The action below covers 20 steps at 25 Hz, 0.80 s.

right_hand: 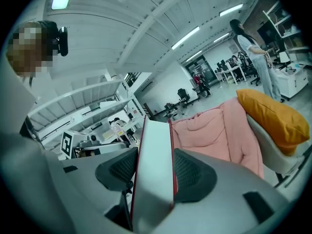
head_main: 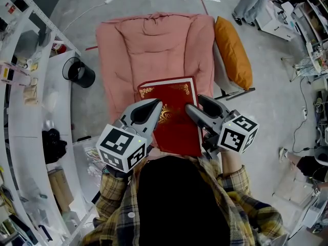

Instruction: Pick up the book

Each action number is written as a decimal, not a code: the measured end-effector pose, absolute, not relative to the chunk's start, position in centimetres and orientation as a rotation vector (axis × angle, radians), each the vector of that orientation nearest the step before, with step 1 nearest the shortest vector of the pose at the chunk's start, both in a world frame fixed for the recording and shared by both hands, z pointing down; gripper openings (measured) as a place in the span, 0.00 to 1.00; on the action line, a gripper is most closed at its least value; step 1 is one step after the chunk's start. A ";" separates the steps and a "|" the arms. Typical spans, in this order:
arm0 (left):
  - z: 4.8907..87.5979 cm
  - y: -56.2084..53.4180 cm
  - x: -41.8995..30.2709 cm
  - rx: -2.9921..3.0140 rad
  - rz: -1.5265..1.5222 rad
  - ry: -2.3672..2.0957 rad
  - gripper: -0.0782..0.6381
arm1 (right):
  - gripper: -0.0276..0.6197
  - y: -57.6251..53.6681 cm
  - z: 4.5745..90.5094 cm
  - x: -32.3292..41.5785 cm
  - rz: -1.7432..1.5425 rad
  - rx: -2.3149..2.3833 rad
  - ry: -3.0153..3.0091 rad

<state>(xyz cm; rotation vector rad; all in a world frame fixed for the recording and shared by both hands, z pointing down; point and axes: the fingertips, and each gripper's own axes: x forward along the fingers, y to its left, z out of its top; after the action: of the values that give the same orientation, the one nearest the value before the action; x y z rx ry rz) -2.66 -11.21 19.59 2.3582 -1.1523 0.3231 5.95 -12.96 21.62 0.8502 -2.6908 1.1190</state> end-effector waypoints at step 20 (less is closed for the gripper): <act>19.8 -10.9 -3.2 2.344 0.332 -1.157 0.12 | 0.42 -12.6 22.1 6.0 1.192 0.862 -2.667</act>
<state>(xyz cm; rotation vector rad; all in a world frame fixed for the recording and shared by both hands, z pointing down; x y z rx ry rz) -3.21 -10.95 19.82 2.3435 -1.1567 0.3315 5.96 -12.64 22.14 0.8616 -2.6674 1.1924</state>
